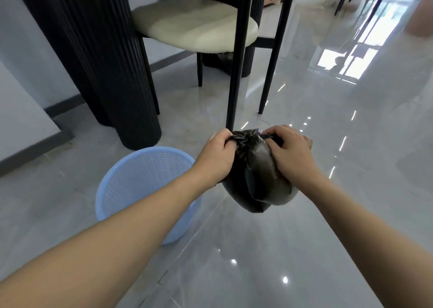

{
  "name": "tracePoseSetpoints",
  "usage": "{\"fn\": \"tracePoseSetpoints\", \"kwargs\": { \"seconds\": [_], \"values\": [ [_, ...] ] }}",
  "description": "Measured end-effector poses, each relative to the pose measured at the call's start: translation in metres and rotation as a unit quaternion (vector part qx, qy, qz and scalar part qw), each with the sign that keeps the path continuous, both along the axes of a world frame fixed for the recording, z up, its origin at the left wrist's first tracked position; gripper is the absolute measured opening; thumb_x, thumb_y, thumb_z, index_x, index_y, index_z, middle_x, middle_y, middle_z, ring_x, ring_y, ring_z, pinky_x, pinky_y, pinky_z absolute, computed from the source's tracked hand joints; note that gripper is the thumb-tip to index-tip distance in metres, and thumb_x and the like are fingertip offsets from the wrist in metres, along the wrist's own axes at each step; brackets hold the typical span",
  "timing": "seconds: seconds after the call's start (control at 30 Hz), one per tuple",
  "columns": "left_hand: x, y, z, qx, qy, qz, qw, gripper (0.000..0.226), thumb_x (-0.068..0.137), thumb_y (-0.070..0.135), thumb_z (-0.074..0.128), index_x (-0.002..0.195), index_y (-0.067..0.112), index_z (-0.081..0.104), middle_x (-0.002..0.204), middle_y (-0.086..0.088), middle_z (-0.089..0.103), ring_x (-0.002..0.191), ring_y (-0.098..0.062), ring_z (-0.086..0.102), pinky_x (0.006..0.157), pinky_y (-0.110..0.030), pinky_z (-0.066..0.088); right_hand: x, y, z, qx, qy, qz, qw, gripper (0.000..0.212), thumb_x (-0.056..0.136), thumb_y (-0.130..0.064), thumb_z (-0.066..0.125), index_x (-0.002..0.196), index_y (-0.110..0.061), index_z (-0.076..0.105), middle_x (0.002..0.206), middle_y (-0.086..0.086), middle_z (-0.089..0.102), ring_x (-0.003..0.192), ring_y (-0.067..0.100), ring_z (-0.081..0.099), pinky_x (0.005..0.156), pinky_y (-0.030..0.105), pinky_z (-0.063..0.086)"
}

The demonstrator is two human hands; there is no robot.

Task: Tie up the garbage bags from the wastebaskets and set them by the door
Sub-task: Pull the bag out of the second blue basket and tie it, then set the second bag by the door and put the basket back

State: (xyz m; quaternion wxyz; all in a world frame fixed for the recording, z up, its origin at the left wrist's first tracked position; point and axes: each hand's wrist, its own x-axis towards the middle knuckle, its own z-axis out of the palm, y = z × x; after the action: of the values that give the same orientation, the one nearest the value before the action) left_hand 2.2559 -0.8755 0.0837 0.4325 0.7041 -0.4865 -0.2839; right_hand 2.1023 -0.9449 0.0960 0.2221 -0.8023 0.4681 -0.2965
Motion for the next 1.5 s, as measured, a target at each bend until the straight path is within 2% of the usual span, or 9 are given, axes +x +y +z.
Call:
{"fn": "tracePoseSetpoints", "kwargs": {
  "seconds": [0.27, 0.37, 0.6, 0.87, 0.97, 1.1, 1.23, 1.33, 1.5],
  "values": [
    [0.112, 0.042, 0.090, -0.133, 0.018, 0.118, 0.984, 0.014, 0.098, 0.021, 0.041, 0.089, 0.014, 0.049, 0.070, 0.003, 0.051, 0.064, -0.015, 0.047, 0.056, -0.033, 0.038, 0.131, 0.025, 0.092, -0.063, -0.042, 0.073, 0.994, 0.017, 0.089, -0.026, 0.053, 0.097, -0.030, 0.068, 0.105, -0.006, 0.064, 0.109, 0.017, 0.055, 0.099, 0.033, 0.028],
    [0.163, 0.072, 0.097, -0.159, 0.026, 0.197, 0.967, 0.012, 0.097, 0.020, 0.042, 0.089, 0.015, 0.050, 0.073, 0.002, 0.054, 0.068, -0.012, 0.049, 0.065, -0.034, 0.042, 0.193, 0.051, 0.106, -0.069, -0.037, 0.122, 0.989, 0.018, 0.088, -0.027, 0.054, 0.098, -0.029, 0.069, 0.104, -0.002, 0.065, 0.107, 0.023, 0.056, 0.099, 0.048, 0.039],
    [0.284, 0.167, 0.074, -0.195, 0.069, 0.371, 0.906, 0.014, 0.096, 0.017, 0.040, 0.084, 0.021, 0.047, 0.077, 0.003, 0.054, 0.073, -0.015, 0.050, 0.071, -0.036, 0.043, 0.341, 0.136, 0.085, -0.054, -0.005, 0.247, 0.968, 0.022, 0.092, -0.033, 0.054, 0.108, -0.029, 0.068, 0.111, -0.002, 0.064, 0.111, 0.023, 0.055, 0.099, 0.048, 0.040],
    [0.422, 0.288, -0.025, -0.142, 0.121, 0.530, 0.827, 0.016, 0.096, 0.011, 0.039, 0.083, 0.017, 0.046, 0.077, 0.002, 0.053, 0.075, -0.018, 0.049, 0.070, -0.033, 0.042, 0.469, 0.242, 0.009, -0.011, 0.060, 0.410, 0.910, 0.044, 0.096, -0.024, 0.050, 0.138, -0.012, 0.049, 0.142, 0.004, 0.047, 0.133, 0.019, 0.039, 0.115, 0.030, 0.026],
    [0.459, 0.309, -0.057, -0.115, 0.106, 0.562, 0.812, 0.011, 0.098, 0.010, 0.038, 0.092, 0.013, 0.047, 0.076, 0.003, 0.051, 0.071, -0.015, 0.048, 0.061, -0.022, 0.039, 0.501, 0.264, -0.016, 0.031, 0.091, 0.448, 0.889, 0.049, 0.097, -0.023, 0.047, 0.144, -0.013, 0.039, 0.154, 0.002, 0.032, 0.142, 0.016, 0.026, 0.116, 0.025, 0.017],
    [0.502, 0.319, -0.083, -0.089, 0.101, 0.606, 0.784, 0.011, 0.100, 0.012, 0.036, 0.097, 0.011, 0.047, 0.077, 0.006, 0.050, 0.067, -0.007, 0.046, 0.053, -0.020, 0.034, 0.532, 0.273, -0.042, 0.075, 0.111, 0.465, 0.875, 0.051, 0.098, -0.025, 0.045, 0.147, -0.018, 0.034, 0.157, -0.004, 0.024, 0.143, 0.010, 0.023, 0.115, 0.021, 0.018],
    [0.546, 0.319, -0.104, -0.064, 0.106, 0.655, 0.746, 0.014, 0.100, 0.016, 0.034, 0.102, 0.011, 0.046, 0.081, 0.000, 0.052, 0.073, -0.019, 0.049, 0.068, -0.028, 0.035, 0.545, 0.264, -0.059, 0.081, 0.133, 0.471, 0.868, 0.053, 0.099, -0.026, 0.044, 0.149, -0.017, 0.031, 0.158, -0.005, 0.021, 0.142, 0.007, 0.021, 0.103, 0.009, 0.008],
    [0.573, 0.316, -0.117, -0.041, 0.124, 0.684, 0.717, 0.016, 0.099, 0.020, 0.031, 0.105, 0.014, 0.045, 0.083, -0.003, 0.055, 0.075, -0.024, 0.051, 0.073, -0.034, 0.043, 0.543, 0.254, -0.069, 0.080, 0.156, 0.477, 0.861, 0.055, 0.100, -0.026, 0.043, 0.151, -0.018, 0.026, 0.159, -0.005, 0.019, 0.145, 0.008, 0.015, 0.105, 0.011, 0.005],
    [0.593, 0.320, -0.146, 0.057, 0.126, 0.670, 0.729, 0.028, 0.094, 0.016, 0.036, 0.119, 0.016, 0.048, 0.114, -0.013, 0.059, 0.101, -0.032, 0.057, 0.090, -0.041, 0.049, 0.543, 0.250, -0.081, 0.092, 0.176, 0.457, 0.867, 0.054, 0.099, -0.027, 0.043, 0.150, -0.019, 0.025, 0.158, -0.003, 0.022, 0.145, 0.012, 0.019, 0.113, 0.021, 0.012]
  ]
}}
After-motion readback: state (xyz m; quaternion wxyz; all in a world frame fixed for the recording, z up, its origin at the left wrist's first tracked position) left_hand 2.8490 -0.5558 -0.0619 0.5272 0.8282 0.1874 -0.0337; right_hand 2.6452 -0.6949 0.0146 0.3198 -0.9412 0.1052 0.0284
